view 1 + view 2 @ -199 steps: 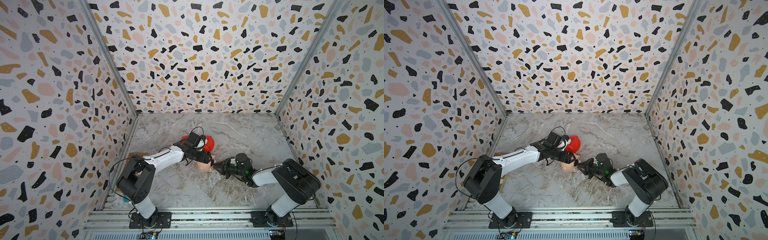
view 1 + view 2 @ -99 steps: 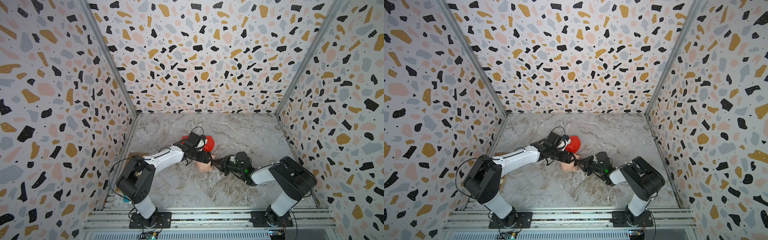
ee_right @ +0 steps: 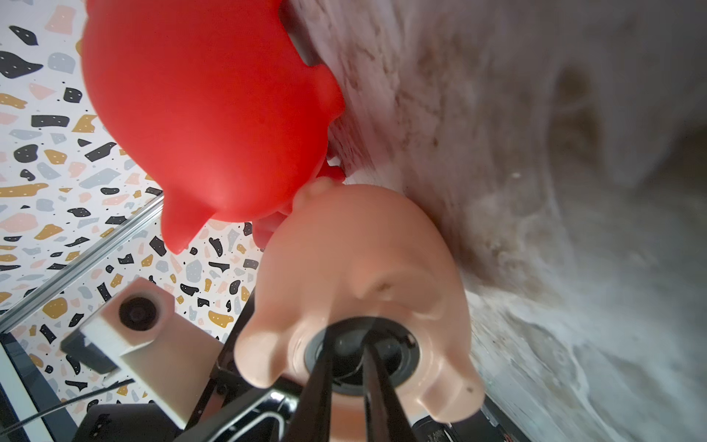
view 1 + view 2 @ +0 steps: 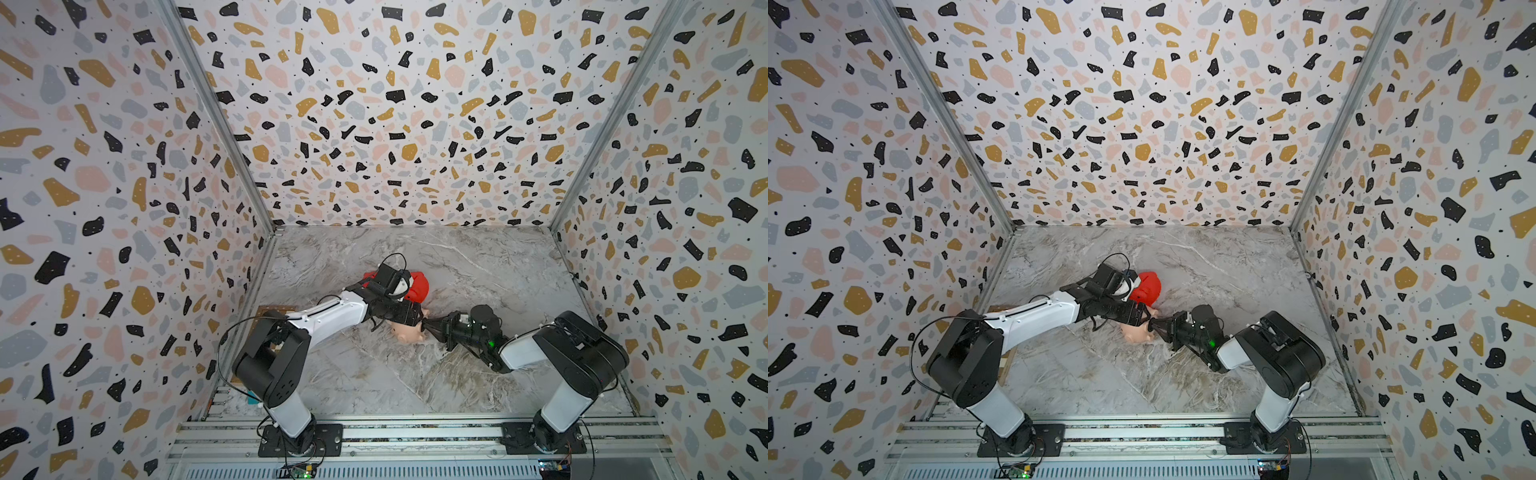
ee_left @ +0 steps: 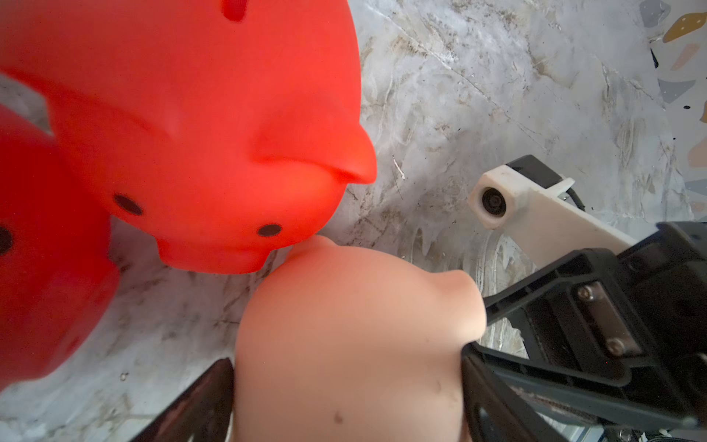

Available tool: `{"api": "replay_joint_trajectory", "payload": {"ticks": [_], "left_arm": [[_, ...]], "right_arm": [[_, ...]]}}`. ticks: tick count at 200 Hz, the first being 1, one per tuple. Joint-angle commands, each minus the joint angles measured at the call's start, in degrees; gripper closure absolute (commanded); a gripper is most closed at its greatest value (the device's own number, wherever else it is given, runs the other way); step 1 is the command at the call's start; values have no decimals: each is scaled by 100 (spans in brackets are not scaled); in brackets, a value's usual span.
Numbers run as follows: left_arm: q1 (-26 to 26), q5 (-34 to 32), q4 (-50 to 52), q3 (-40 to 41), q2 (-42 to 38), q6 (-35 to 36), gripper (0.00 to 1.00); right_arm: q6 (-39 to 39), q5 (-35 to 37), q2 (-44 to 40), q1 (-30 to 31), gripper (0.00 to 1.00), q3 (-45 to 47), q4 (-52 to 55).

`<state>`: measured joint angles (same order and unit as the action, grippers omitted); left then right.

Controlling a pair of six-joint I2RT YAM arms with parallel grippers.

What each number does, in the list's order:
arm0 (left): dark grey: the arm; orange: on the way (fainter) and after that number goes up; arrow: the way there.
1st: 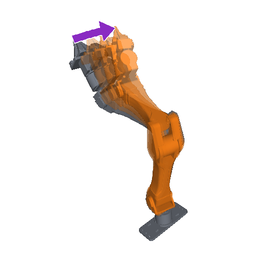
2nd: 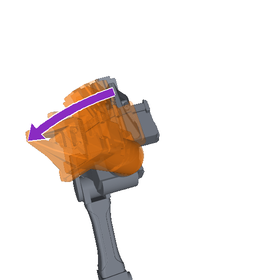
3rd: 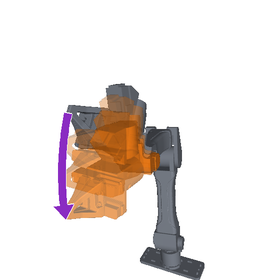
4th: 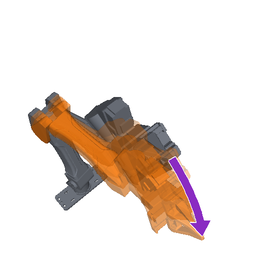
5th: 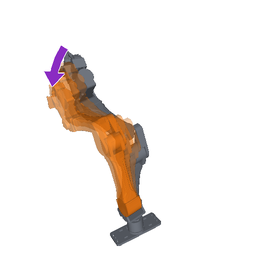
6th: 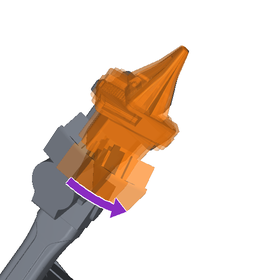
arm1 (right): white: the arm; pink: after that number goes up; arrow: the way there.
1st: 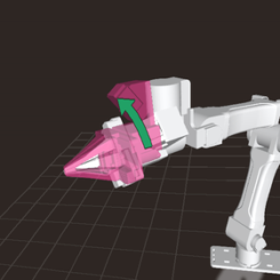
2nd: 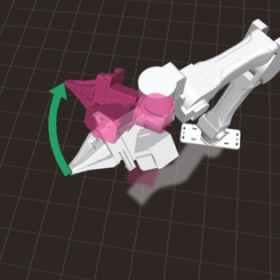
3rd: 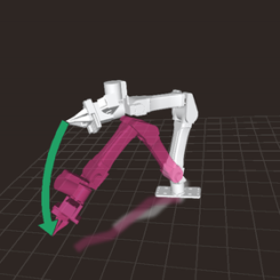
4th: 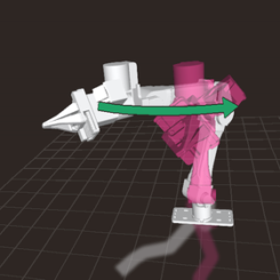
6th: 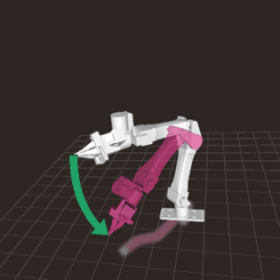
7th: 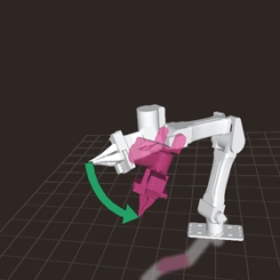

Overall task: Open piggy banks
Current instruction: Open the lid on the piggy bank.

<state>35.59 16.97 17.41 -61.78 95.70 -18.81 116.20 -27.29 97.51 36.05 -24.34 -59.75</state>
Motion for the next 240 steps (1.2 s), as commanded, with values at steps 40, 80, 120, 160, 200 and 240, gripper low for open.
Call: {"api": "replay_joint_trajectory", "payload": {"ticks": [40,80,120,160,200,240], "left_arm": [[40,30,544,245,214,35,12],[44,8,545,287,152,35,12],[48,8,532,312,133,36,12],[46,38,508,298,159,35,12],[41,18,500,322,161,52,12],[44,25,497,281,196,54,12]], "right_arm": [[157,224,-231,137,82,72,164],[413,336,214,131,79,112,-662],[372,382,331,102,79,52,-551],[349,259,533,104,79,-130,-542],[233,149,731,112,94,-177,-618],[-214,114,733,49,100,-63,-619]]}}
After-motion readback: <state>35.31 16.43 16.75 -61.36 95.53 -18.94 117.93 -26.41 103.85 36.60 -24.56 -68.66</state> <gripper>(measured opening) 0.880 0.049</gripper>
